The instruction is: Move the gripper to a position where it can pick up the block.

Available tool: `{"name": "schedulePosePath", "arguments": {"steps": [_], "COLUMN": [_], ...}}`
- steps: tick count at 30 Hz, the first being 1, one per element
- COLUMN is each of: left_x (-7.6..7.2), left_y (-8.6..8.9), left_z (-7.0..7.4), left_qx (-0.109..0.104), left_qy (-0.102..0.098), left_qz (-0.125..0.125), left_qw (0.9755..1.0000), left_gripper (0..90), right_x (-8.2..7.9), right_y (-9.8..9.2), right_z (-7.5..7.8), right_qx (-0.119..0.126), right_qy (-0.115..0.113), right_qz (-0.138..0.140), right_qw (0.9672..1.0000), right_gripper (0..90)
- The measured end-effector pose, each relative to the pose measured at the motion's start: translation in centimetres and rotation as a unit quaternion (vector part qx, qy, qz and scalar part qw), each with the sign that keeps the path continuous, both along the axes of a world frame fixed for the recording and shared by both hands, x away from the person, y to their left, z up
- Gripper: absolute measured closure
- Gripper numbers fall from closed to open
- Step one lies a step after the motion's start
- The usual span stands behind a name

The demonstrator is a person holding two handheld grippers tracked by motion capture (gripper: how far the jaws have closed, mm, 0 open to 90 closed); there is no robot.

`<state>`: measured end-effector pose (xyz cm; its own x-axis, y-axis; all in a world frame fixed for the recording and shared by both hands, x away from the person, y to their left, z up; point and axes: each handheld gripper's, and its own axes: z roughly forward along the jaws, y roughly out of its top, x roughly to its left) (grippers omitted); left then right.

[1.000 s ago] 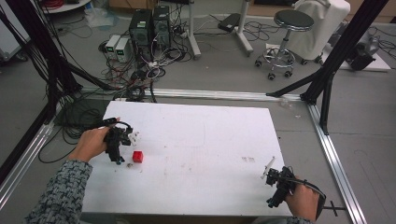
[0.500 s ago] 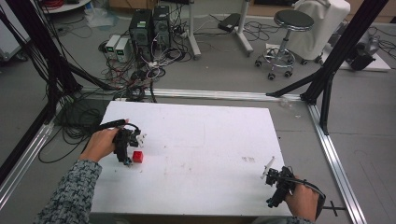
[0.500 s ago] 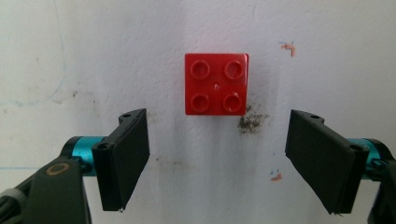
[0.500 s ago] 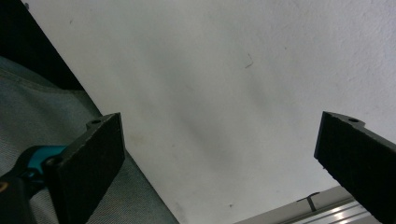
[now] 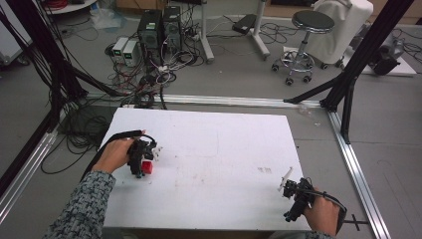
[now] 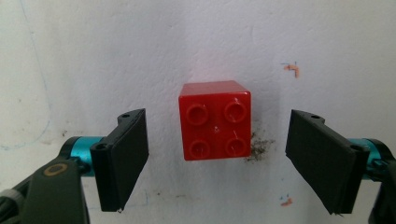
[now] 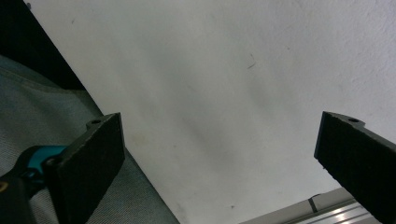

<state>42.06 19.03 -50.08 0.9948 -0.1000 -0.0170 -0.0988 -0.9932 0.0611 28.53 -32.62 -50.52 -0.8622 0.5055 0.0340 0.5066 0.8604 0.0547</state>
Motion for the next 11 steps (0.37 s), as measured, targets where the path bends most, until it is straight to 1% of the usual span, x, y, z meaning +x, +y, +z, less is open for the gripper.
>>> {"name": "schedulePosePath", "arguments": {"steps": [3,7,11], "left_x": [0.03,-0.01,-0.03], "left_y": [-0.10,-0.23,-0.17], "left_z": [-0.37,-0.46,-0.35], "left_qx": [0.002,0.003,0.001], "left_qy": [0.002,0.009,0.007], "left_qz": [-0.002,-0.003,-0.004], "left_qw": [1.0000,1.0000,1.0000], "left_gripper": [21.5,21.5,21.6], "right_x": [-0.02,0.02,0.02], "right_y": [-0.02,-0.01,0.00], "right_z": [0.02,-0.02,0.07], "right_qx": [0.000,0.000,0.001], "right_qy": [-0.001,0.000,-0.001], "right_qz": [-0.002,0.000,-0.001], "right_qw": [1.0000,1.0000,1.0000], "right_gripper": [1.2,1.2,1.1]}}
